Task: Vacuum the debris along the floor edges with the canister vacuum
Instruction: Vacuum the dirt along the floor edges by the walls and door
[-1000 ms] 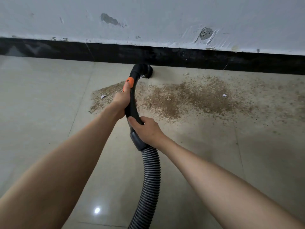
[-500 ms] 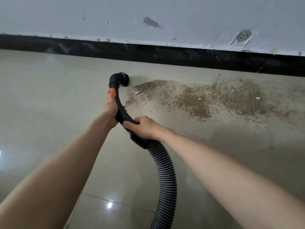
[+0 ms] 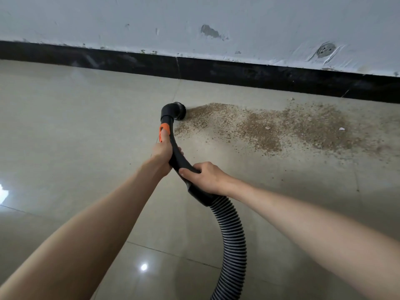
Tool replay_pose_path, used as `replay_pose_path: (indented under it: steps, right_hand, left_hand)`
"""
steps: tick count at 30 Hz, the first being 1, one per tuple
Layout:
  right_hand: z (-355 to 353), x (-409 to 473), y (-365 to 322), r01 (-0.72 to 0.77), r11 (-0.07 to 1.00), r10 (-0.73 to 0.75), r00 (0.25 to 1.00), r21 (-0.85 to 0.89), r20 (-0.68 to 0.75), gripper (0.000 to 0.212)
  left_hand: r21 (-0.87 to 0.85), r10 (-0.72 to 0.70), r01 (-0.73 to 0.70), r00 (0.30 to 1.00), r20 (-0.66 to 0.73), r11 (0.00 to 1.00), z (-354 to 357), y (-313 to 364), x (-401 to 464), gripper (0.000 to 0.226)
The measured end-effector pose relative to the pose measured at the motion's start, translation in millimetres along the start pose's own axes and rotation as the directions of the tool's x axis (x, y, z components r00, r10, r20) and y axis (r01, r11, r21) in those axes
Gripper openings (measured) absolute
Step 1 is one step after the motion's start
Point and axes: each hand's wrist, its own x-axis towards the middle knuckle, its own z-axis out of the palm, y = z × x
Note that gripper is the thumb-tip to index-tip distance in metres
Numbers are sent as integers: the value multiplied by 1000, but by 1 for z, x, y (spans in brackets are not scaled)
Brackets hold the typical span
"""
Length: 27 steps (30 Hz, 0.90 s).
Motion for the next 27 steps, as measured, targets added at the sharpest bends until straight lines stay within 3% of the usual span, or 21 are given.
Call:
replay_pose_path:
  steps: [15,27]
  right_hand:
    - [-19,-8,16,-46,998,49,997,53,-57,43]
    - [-37,-15,32,-54,980,82,986,190,-144,41]
  left_hand:
    - [60,1,-9,992,124,998,35,0,9,57]
    - [184,-16,-19,983,185,983,74,4,11,64]
